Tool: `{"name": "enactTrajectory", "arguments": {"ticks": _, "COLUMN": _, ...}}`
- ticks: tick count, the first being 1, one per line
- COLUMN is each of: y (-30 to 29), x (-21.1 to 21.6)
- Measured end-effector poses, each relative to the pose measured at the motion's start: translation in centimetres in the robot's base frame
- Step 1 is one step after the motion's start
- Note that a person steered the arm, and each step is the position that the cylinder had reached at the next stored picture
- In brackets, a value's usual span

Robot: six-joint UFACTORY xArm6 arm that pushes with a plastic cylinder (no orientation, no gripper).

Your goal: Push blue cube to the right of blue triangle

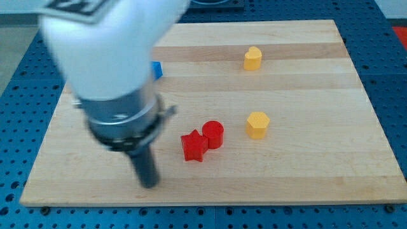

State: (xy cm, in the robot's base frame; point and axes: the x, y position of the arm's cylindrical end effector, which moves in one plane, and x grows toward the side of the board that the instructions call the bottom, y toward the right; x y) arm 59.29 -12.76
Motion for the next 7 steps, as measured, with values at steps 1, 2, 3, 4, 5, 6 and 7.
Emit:
{"name": "enactTrajectory", "arguments": {"ticks": 1, "y": -7.2, "x": -1.4}}
{"name": "enactTrajectory", "arguments": {"ticks": 2, "y": -7.2, "x": -10.2}}
{"name": "enactTrajectory", "arguments": {"ticks": 3, "y": -7.1, "x": -13.0}}
{"name": "enactTrajectory", "arguments": {"ticks": 4, "y": -5.5, "x": -13.2}}
{"name": "enactTrajectory", "arguments": {"ticks": 5, "y": -0.5, "x": -13.2}}
{"name": "enactTrajectory", "arguments": {"ticks": 6, "y": -0.4, "x": -12.8}}
{"name": "enactTrajectory", "arguments": {"ticks": 7, "y": 3.0, "x": -14.4}}
